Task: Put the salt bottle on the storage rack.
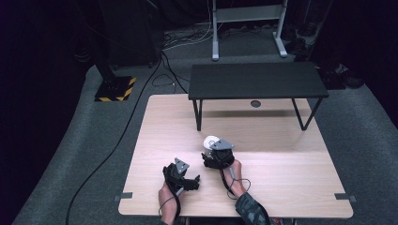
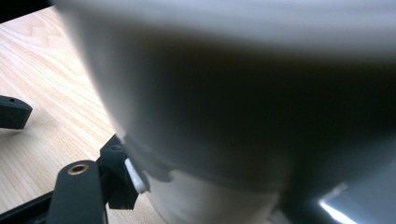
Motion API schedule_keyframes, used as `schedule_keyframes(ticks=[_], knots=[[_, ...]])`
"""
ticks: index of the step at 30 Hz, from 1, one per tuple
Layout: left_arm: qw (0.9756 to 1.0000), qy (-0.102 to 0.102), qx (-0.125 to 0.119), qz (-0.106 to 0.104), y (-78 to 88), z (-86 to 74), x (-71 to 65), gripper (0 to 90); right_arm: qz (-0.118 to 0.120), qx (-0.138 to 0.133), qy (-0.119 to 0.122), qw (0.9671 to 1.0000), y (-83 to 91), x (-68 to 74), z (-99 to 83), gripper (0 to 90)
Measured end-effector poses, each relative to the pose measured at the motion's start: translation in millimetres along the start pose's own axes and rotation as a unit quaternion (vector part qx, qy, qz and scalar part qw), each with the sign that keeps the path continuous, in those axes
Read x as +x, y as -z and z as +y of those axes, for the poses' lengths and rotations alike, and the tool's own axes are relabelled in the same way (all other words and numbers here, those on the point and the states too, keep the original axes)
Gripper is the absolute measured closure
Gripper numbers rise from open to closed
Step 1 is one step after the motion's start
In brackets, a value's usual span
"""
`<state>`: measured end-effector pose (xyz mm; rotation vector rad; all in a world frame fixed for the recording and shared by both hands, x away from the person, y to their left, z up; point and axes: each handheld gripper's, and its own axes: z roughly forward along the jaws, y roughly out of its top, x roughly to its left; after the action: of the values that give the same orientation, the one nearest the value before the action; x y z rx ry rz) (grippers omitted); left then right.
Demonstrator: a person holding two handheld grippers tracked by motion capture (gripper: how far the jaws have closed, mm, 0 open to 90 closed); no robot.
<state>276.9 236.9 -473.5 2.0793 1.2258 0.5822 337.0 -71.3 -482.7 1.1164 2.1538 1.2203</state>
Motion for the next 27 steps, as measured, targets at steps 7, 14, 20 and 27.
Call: schedule_keyframes(ticks=[7, 14, 20, 27], knots=[[1.0000, 0.000, 0.000, 0.000, 0.0, 0.0, 0.2, 0.2, 0.001, 0.002, -0.002, 1.0000, 3.2, -0.8, 1.2, 26.4], [1.0000, -0.001, 0.000, 0.000, 0.0, 0.0, 0.1, 0.2, 0.001, -0.004, -0.005, 1.0000, 12.5, -2.2, 2.6, 26.3], [1.0000, -0.001, 0.000, 0.000, 0.0, 0.0, 0.1, 0.2, -0.003, -0.004, -0.013, 0.9999, 22.8, -9.2, -0.2, 26.3], [1.0000, -0.001, 0.000, 0.000, 0.0, 0.1, 0.1, 0.2, -0.021, -0.002, -0.030, 0.9993, 34.0, -20.7, -5.3, 26.3]])
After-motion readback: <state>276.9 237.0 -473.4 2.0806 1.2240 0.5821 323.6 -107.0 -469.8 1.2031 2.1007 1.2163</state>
